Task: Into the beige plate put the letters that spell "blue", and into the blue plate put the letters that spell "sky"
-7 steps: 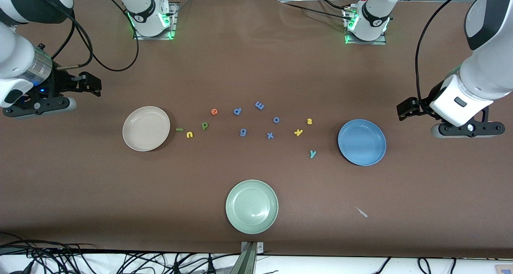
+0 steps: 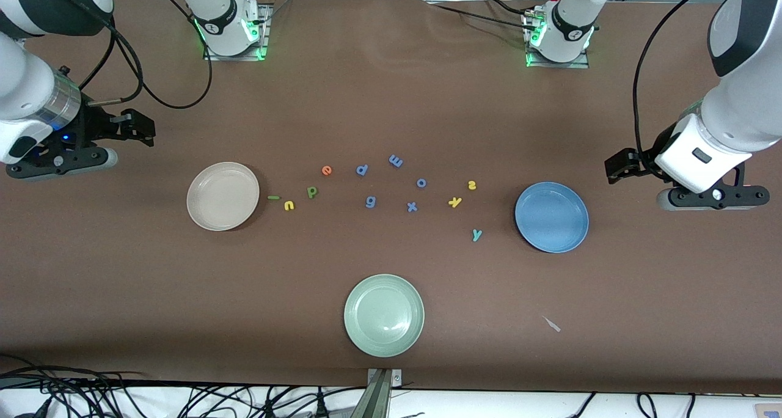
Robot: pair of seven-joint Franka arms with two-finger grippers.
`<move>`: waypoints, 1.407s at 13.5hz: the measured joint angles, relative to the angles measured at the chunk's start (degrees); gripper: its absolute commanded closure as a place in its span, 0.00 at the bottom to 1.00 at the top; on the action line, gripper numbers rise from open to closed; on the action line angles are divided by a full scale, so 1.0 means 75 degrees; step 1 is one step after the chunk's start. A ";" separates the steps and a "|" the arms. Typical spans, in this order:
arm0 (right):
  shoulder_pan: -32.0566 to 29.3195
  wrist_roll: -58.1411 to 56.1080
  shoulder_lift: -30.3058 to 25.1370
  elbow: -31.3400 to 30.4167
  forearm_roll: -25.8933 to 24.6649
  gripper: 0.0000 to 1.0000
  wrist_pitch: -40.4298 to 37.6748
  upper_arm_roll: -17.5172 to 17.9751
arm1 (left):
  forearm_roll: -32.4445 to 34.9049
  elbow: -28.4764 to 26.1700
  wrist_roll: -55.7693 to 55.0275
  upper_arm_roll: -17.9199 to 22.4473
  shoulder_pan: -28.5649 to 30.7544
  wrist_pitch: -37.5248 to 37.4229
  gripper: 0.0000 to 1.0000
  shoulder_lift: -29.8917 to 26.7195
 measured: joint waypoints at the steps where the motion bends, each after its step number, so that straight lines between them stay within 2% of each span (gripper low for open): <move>1: -0.0001 0.0000 0.0000 0.0000 0.0000 0.00 0.0000 0.0000 | 0.0000 0.0000 0.0000 0.0000 0.0000 0.0000 0.00 0.0000; 14: -0.0029 0.0000 0.0000 0.0001 0.0010 0.00 0.0002 -0.0063 | 0.0000 -0.0020 0.0265 0.0000 0.0002 -0.0223 0.00 -0.0032; 16: -0.0067 0.0000 0.0000 0.0001 0.0088 0.00 0.0001 -0.0092 | 0.0000 -0.0302 0.0488 0.0000 0.0008 -0.0171 0.00 -0.0228; 19: -0.0268 0.0000 0.0000 0.0001 0.0343 0.00 -0.0002 -0.0120 | -0.0079 -0.1337 0.0607 0.0000 0.0126 0.0561 0.00 -0.0864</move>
